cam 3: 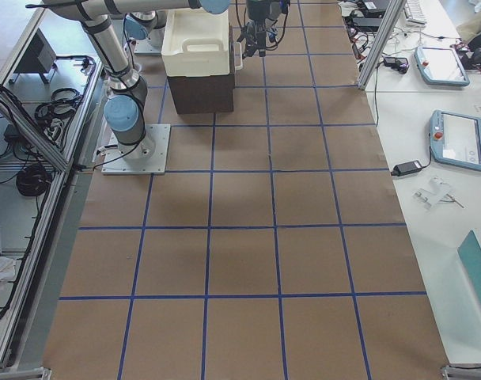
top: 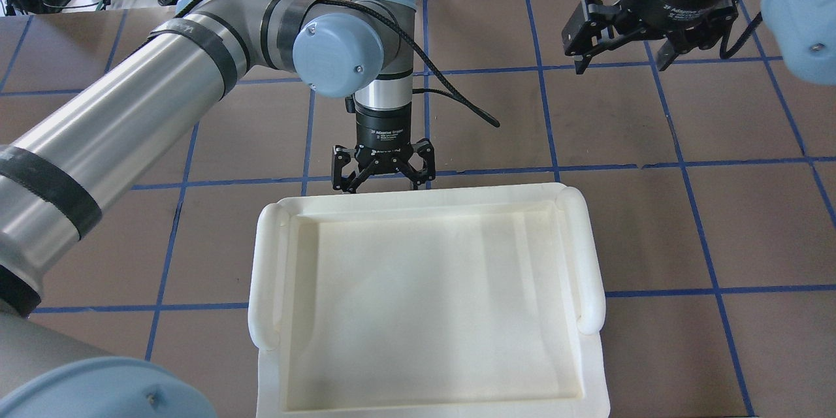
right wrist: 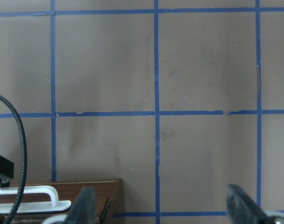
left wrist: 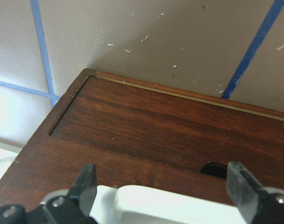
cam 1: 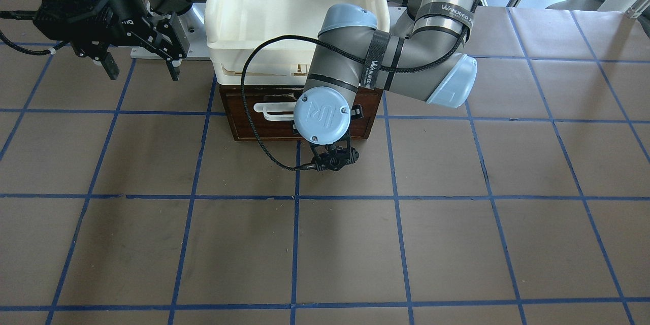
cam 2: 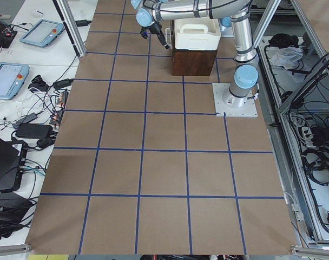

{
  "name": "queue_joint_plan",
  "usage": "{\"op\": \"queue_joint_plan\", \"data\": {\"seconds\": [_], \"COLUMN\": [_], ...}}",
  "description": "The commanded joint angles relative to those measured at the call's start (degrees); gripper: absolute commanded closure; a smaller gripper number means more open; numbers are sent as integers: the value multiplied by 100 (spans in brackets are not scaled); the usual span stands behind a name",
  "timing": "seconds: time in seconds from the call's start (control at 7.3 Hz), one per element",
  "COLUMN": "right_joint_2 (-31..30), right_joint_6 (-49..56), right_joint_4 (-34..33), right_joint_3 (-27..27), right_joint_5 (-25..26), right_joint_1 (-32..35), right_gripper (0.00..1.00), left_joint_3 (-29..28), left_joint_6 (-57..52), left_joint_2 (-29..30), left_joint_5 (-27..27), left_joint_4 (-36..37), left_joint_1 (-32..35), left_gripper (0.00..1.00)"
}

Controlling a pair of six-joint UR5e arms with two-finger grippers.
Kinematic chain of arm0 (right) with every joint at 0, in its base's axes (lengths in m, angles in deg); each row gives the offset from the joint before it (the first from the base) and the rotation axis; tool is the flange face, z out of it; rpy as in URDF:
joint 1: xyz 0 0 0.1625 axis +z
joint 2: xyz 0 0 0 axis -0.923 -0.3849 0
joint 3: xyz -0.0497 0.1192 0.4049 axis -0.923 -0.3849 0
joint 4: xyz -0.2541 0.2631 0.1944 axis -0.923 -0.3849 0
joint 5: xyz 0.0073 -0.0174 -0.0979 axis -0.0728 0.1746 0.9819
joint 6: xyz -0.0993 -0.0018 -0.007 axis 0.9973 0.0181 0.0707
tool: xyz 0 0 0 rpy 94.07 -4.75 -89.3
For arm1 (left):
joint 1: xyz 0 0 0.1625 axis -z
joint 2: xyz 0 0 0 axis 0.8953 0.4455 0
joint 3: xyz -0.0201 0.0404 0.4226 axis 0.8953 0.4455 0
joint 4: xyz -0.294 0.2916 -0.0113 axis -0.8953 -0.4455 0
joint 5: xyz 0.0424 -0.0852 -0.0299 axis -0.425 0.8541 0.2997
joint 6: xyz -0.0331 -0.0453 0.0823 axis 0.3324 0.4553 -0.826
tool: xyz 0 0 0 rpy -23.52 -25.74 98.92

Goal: Put scissors in drawer and close it

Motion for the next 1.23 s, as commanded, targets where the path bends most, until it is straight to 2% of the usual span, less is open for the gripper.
{"op": "queue_joint_plan", "data": {"seconds": [0.0,0.27,0.69,0.82,0.96,1.1], "right_joint_2": [-2,6,6,-2,-2,-2], "right_joint_6": [-7,2,2,2,2,-7], "right_joint_4": [-1,-1,-1,7,16,16], "right_joint_3": [0,0,0,0,0,0], "right_joint_5": [0,0,0,8,9,9], "right_joint_1": [0,0,0,0,0,0], "right_gripper": [0,0,0,0,0,0], "left_joint_3": [-15,-103,-497,-664,-675,-684], "left_joint_6": [-18,-35,-254,-385,-587,-859], "left_joint_2": [54,-59,-130,-234,-366,-489], "left_joint_5": [-24,-24,-15,-50,-77,-94], "left_joint_4": [54,203,1001,1065,1570,1636], "left_joint_1": [-78,-131,-463,-648,-737,-868], "left_gripper": [0,0,0,0,0,0]}}
